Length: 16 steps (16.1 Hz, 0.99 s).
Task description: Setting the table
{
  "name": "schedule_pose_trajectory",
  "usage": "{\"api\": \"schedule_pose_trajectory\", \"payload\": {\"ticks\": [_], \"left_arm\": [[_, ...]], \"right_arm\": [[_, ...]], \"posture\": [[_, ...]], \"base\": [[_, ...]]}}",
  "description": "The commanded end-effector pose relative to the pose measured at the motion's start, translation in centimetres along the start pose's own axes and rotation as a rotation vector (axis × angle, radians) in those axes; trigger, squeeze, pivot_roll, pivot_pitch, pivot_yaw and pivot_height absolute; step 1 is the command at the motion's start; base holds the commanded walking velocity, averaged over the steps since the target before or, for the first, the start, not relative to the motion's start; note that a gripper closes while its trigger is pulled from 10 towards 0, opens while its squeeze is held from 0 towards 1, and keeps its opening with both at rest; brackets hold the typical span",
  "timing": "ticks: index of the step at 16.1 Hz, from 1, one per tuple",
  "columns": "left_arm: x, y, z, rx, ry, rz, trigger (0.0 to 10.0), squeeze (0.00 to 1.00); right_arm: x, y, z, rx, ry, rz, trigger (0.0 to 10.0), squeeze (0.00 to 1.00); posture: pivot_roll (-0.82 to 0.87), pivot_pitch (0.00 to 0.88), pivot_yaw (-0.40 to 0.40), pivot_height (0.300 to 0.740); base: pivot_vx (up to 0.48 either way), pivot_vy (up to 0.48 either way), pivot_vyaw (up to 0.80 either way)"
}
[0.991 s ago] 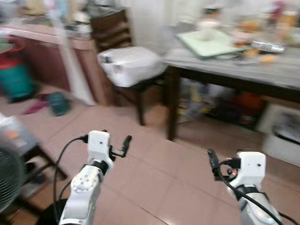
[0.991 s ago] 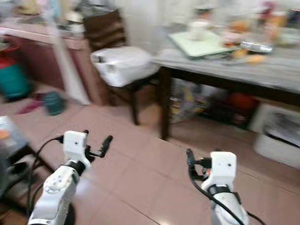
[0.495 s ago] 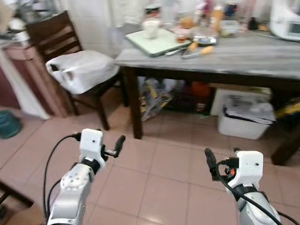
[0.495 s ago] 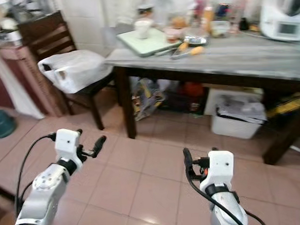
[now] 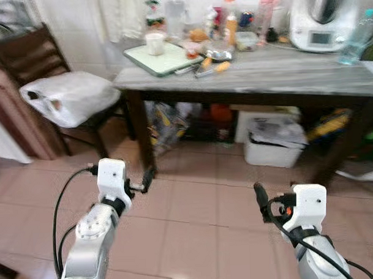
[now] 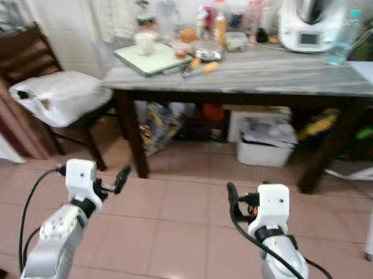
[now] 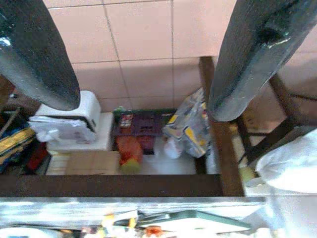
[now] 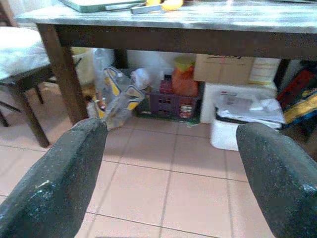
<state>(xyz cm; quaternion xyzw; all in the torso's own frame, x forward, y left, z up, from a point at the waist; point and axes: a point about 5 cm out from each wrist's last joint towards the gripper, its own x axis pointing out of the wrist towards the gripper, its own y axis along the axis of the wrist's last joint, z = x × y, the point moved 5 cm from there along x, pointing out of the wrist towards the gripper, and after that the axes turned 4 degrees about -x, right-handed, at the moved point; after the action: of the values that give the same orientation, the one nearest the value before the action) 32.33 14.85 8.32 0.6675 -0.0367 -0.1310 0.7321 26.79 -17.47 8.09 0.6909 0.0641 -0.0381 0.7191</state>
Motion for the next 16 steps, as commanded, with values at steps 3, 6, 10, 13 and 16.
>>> {"api": "schedule_pose_trajectory", "payload": {"ticks": [3, 6, 10, 13, 16], "left_arm": [[-0.5, 0.0, -0.2, -0.007, 0.023, -0.012, 10.0, 0.0], [-0.4, 0.2, -0.6, 0.005, 0.017, -0.025, 10.0, 0.0], [-0.1, -0.1, -0.1, 0.047, -0.031, -0.04, 10.0, 0.0], [0.1, -1.0, 0.8, 0.069, -0.089, -0.06, 10.0, 0.0], [1.3, -1.6, 2.7, 0.037, -0.127, -0.064, 10.0, 0.0]], "right_arm": [[-0.2, 0.6, -1.1, 0.022, 0.007, 0.015, 10.0, 0.0], [-0.3, 0.6, -1.8, 0.037, 0.006, 0.018, 10.0, 0.0], [-1.3, 1.0, -1.1, 0.044, -0.077, 0.044, 10.0, 0.0], [-2.2, 1.9, -0.5, -0.006, -0.138, 0.084, 10.0, 0.0], [-3.4, 2.0, 0.4, -0.016, -0.16, 0.075, 10.0, 0.0]], "posture": [[-0.08, 0.0, 0.041, 0.74], [-0.08, 0.013, 0.074, 0.74], [-0.12, 0.023, 0.134, 0.74], [-0.17, 0.023, 0.168, 0.74], [-0.25, 0.033, 0.169, 0.74]], "base": [[0.0, 0.0, 0.0], [0.0, 0.0, 0.0], [0.0, 0.0, 0.0], [0.0, 0.0, 0.0], [0.0, 0.0, 0.0]]}}
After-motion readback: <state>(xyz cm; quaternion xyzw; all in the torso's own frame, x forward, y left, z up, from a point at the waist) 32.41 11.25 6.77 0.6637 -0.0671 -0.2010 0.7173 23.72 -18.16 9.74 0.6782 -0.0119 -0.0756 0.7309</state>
